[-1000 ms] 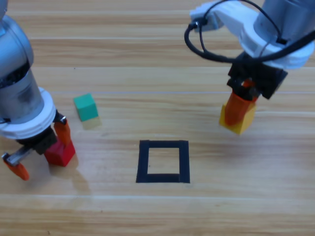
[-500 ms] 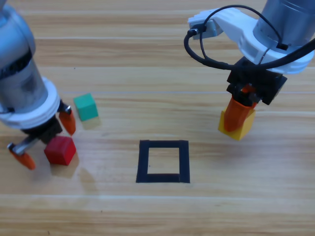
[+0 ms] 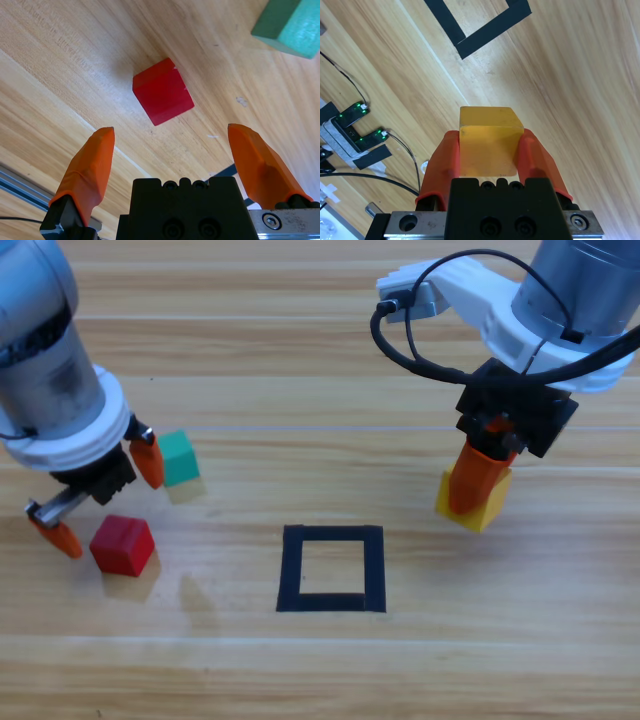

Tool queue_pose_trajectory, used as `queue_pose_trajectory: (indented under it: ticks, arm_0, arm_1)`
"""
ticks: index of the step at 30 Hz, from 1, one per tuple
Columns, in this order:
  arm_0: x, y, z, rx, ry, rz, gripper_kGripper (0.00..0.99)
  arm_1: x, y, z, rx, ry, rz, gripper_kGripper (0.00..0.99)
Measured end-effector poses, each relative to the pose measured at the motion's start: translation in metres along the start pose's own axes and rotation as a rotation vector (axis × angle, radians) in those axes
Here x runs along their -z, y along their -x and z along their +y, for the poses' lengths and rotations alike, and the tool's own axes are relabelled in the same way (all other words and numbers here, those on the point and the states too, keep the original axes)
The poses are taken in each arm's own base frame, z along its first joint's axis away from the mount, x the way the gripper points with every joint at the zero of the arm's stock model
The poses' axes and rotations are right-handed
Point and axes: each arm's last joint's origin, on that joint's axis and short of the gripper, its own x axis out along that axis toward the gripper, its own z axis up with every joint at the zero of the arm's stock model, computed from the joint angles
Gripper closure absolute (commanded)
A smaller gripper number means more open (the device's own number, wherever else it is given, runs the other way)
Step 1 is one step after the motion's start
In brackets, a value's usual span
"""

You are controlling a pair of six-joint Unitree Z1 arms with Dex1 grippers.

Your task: Stack the blocks in the rectangular block: red at the bottom, yellow in the middle, green on top

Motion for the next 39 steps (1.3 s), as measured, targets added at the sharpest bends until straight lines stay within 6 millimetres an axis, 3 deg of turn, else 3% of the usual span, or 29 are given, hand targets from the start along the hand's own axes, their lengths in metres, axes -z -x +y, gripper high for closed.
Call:
queue_pose_trajectory:
  ticks: [6,10,18,22,32,39]
  arm_0:
    - [-0.003,-0.022,-0.007,-0.033,0.037,0.023,0.028]
    - [-0.003,-0.040,-0.001,-0.061,0.089,0.028,0.030]
    - [-0.008,-0.053,0.009,-0.069,0.113,0.026,0.033]
    - [-0.008,-0.062,0.014,-0.062,0.121,0.026,0.097]
    - [-0.008,-0.066,0.012,-0.059,0.071,0.027,0.521]
    - [-0.011,-0.066,-0.021,-0.053,-0.114,0.020,0.861]
  arm_1:
    - [0.000,0.000,0.000,-0.009,0.008,-0.002,0.990]
    - [0.000,0.000,0.000,-0.010,0.016,-0.002,0.990]
    - [0.000,0.000,0.001,-0.023,0.029,-0.005,0.990]
    - [0.000,0.000,0.001,-0.027,0.031,-0.005,0.990]
    - [0.000,0.000,0.002,-0.032,0.031,-0.007,0.990]
    - [0.000,0.000,0.002,-0.032,0.031,-0.007,0.990]
